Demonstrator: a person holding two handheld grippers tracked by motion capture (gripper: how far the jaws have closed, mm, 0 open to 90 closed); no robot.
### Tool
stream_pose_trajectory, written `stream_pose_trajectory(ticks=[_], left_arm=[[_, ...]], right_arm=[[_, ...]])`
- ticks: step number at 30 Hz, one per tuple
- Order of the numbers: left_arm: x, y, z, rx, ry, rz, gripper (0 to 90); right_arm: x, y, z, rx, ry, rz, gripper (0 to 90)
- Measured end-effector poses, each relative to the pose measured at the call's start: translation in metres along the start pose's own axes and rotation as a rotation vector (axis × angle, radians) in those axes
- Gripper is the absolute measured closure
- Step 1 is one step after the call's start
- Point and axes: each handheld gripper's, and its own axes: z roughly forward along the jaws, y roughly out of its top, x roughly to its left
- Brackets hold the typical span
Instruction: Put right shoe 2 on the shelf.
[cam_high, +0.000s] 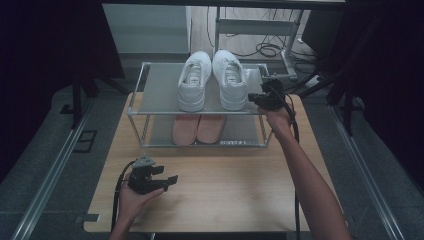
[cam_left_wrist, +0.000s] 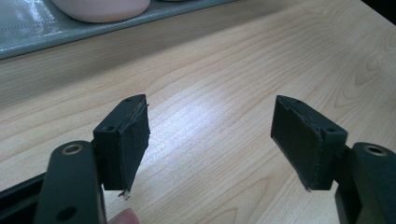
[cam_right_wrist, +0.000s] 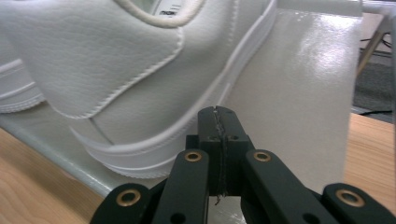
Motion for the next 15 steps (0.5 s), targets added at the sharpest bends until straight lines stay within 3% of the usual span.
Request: stream_pose_trajectory(ticks=[2, 6, 12, 15], left_arm=[[0.0, 0.0, 0.0, 0.001, -0.001, -0.001, 28.5], [0.0, 0.0, 0.001, 0.003, 0.0, 0.001, 28.5], [-0.001, 0.0, 0.001, 0.001, 0.0, 0.001, 28.5], [-0.001, 0.0, 0.001, 0.0, 0.0, 0.001, 28.5]], right_arm=[[0.004, 0.0, 0.002, 0.003, 0.008, -0.005, 90.0], [0.011, 0.001, 0.001, 0.005, -0.029, -0.018, 90.0], [0.014, 0.002, 0.001, -0.004, 0.005, 0.016, 90.0], [0.02, 0.003, 0.001, -0.017, 0.016, 0.007, 90.0]])
